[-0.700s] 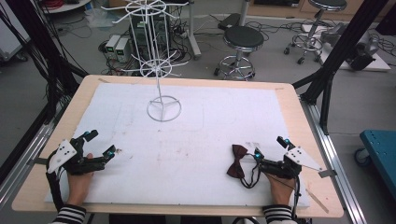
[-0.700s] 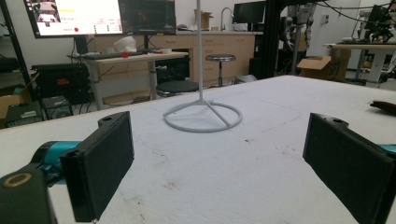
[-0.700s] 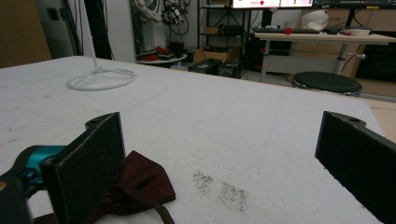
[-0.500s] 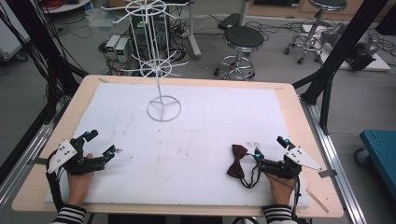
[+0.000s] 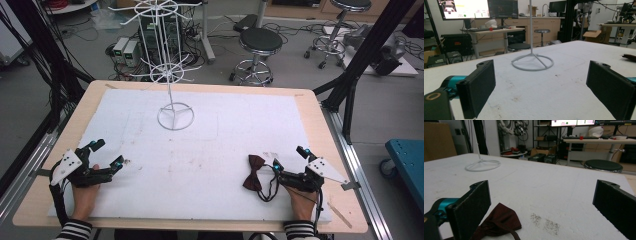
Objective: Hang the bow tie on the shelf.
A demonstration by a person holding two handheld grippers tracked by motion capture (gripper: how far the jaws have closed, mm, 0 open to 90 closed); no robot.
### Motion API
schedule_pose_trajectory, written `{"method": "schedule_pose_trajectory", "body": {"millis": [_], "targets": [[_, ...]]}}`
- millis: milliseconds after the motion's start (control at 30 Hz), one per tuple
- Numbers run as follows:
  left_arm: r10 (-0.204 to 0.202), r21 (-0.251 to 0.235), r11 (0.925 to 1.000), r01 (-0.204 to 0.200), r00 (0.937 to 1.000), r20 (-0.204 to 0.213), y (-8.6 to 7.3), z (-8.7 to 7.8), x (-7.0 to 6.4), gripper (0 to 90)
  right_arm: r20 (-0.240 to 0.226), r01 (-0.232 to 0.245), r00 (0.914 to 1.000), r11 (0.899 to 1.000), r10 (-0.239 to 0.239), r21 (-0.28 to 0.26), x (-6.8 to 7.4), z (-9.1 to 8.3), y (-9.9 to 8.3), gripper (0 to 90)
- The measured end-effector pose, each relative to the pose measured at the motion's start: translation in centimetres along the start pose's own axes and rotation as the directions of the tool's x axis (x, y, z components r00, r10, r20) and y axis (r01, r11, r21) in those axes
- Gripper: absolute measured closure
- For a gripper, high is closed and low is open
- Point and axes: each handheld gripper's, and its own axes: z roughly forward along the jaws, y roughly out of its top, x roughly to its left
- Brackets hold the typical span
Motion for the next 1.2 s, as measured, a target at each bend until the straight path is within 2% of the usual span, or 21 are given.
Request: {"method": "schedule_pose_trajectory", "body": {"millis": [67,167,300,500,533,567,667,767,800,833,867,933,967,1000,1033,1067,1100,1200], "targets": [[0.002,0.001,1.0,-0.002,1.0,0.0,0.0,0.0,0.0,9.2,-0.014,-0.012,0.9998,1.0,0.012,-0.005,0.1,-0.2,0.2,0.9],[0.0,0.0,1.0,0.0,1.0,0.0,0.0,0.0,0.0,9.2,-0.034,0.006,0.9994,1.0,-0.006,-0.002,0.0,-0.4,0.8,0.9],[0.003,0.0,1.0,-0.003,1.0,-0.002,0.0,0.0,0.0,9.2,-0.083,0.01,0.9965,1.0,-0.012,-0.02,-0.5,-0.9,2.8,0.9],[-0.001,0.002,1.0,0.001,1.0,0.0,0.0,0.0,0.0,9.2,-0.115,0.035,0.9928,0.999,-0.035,-0.003,-1.0,-1.1,4.6,0.9],[-0.002,0.0,1.0,0.002,1.0,-0.002,0.0,0.0,0.0,9.2,-0.131,0.051,0.9903,0.998,-0.048,0.021,-1.1,-1.0,5.2,0.9],[-0.001,-0.001,1.0,0.001,1.0,-0.001,0.0,0.0,0.0,9.2,-0.131,0.051,0.9903,0.998,-0.048,0.021,-1.1,-1.0,5.2,0.9],[-0.001,-0.001,1.0,0.001,1.0,-0.002,0.0,0.0,0.0,9.1,-0.169,0.07,0.9839,0.996,-0.06,0.054,-1.2,-0.6,6.0,0.9],[0.0,-0.001,1.0,0.0,1.0,-0.001,0.0,0.0,0.0,9.2,-0.22,0.123,0.9705,0.987,-0.098,0.103,-1.2,0.1,7.2,0.9],[-0.001,-0.001,1.0,0.001,1.0,-0.002,0.0,0.0,0.0,9.2,-0.22,0.123,0.9705,0.987,-0.098,0.103,-1.2,0.1,7.2,0.9],[0.001,-0.001,1.0,-0.001,1.0,-0.002,0.0,0.0,0.0,9.1,-0.243,0.146,0.9637,0.98,-0.111,0.132,-1.1,0.4,7.8,0.9],[0.002,0.0,1.0,-0.002,1.0,-0.002,0.0,0.0,0.0,9.1,-0.243,0.146,0.9637,0.98,-0.111,0.132,-1.1,0.4,7.8,0.9],[0.002,0.0,1.0,-0.002,1.0,-0.002,0.0,0.0,0.0,9.1,-0.295,0.166,0.948,0.976,-0.118,0.142,-1.1,1.0,8.6,0.9],[0.001,0.0,1.0,-0.001,1.0,-0.002,0.0,0.0,0.0,9.1,-0.295,0.166,0.948,0.976,-0.118,0.142,-1.1,1.0,8.6,0.9],[0.002,0.0,1.0,-0.002,1.0,-0.002,0.0,0.0,0.0,9.1,-0.338,0.188,0.9326,0.969,-0.126,0.159,-1.1,1.4,9.1,0.9],[0.001,0.0,1.0,-0.001,1.0,-0.002,0.0,0.0,0.0,9.2,-0.351,0.2,0.9272,0.965,-0.131,0.168,-1.1,1.6,9.2,0.9],[0.002,0.0,1.0,-0.002,1.0,-0.002,0.0,0.0,0.0,9.2,-0.351,0.2,0.9272,0.965,-0.131,0.168,-1.1,1.6,9.2,0.9],[0.002,0.0,1.0,-0.002,1.0,-0.002,0.0,0.0,0.0,9.1,-0.396,0.231,0.9072,0.954,-0.141,0.191,-1.0,2.0,9.6,0.9],[0.003,0.001,1.0,-0.003,1.0,-0.003,0.0,0.0,0.0,9.1,-0.452,0.272,0.8788,0.94,-0.154,0.208,-0.8,2.6,10.1,0.9]]}}
